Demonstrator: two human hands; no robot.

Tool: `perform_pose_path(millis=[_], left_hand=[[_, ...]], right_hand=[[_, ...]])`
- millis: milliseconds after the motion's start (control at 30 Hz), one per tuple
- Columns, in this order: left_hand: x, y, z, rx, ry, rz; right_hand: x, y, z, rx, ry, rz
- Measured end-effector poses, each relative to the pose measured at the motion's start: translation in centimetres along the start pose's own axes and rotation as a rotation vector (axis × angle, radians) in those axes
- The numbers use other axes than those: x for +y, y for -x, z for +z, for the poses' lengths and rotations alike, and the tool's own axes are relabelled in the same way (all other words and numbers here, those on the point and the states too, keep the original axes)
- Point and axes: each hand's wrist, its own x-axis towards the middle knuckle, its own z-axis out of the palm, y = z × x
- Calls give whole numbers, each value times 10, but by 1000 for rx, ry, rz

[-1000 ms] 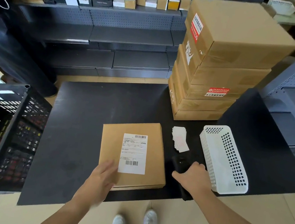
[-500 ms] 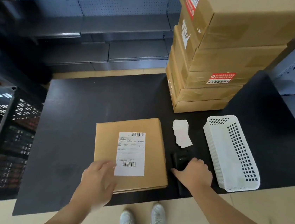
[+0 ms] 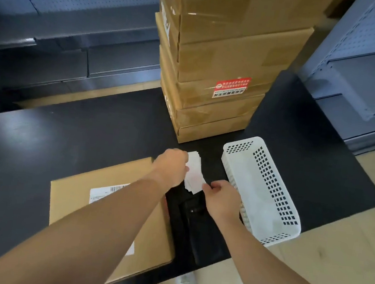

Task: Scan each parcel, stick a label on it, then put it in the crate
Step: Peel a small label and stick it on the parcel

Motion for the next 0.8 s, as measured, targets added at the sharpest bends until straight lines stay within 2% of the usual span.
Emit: perform_pose_path(millis=[167, 333, 600, 800], left_hand=[[2, -24, 12, -16, -69, -54], [4, -32, 13, -4, -29, -83], [-3, -25, 6, 10, 269, -127], [-10, 18, -41, 66, 518, -126]], right_hand=[[10, -14, 14, -51, -60, 28], [12, -17, 17, -59, -130, 48], [3, -11, 5, -11, -186, 23], [-33, 19, -28, 18, -240, -42]])
